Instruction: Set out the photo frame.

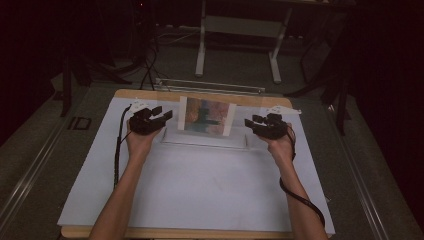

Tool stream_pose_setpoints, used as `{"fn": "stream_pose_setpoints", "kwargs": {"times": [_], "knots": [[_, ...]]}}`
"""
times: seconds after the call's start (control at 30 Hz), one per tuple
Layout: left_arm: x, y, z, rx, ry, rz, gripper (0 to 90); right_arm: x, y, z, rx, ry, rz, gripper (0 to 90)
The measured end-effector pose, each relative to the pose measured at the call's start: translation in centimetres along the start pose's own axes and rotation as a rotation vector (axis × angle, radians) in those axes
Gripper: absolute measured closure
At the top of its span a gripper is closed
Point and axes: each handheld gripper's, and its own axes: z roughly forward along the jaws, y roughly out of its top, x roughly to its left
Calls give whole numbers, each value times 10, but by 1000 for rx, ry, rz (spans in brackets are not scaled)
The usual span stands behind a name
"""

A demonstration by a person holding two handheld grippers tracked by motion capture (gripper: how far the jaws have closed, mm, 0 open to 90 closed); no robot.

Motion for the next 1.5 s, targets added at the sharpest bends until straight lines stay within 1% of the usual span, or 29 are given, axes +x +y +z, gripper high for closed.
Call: {"fn": "stream_pose_setpoints", "kwargs": {"times": [0.27,0.37,0.57,0.73,0.87,1.07,1.23,1.5], "knots": [[-7,-5,-10,0,5,-16,480,4,-1,-8,-9,11,-15,546],[-10,-9,-15,-8,4,-22,480,5,-1,-10,-9,16,-18,546],[-13,-10,-19,-4,3,-27,480,7,-3,-14,-16,20,-26,545],[-17,-12,-23,2,-3,-18,481,9,-7,-17,-18,23,-27,546],[-19,-13,-24,5,-4,-19,482,10,-10,-19,-20,24,-20,546],[-21,-12,-27,16,-7,-7,484,12,-17,-22,-23,27,-9,547],[-21,-12,-30,15,-4,-16,485,14,-18,-24,-30,30,-9,549],[-24,-15,-33,15,-7,-13,485,16,-21,-26,-37,32,-11,550]]}}
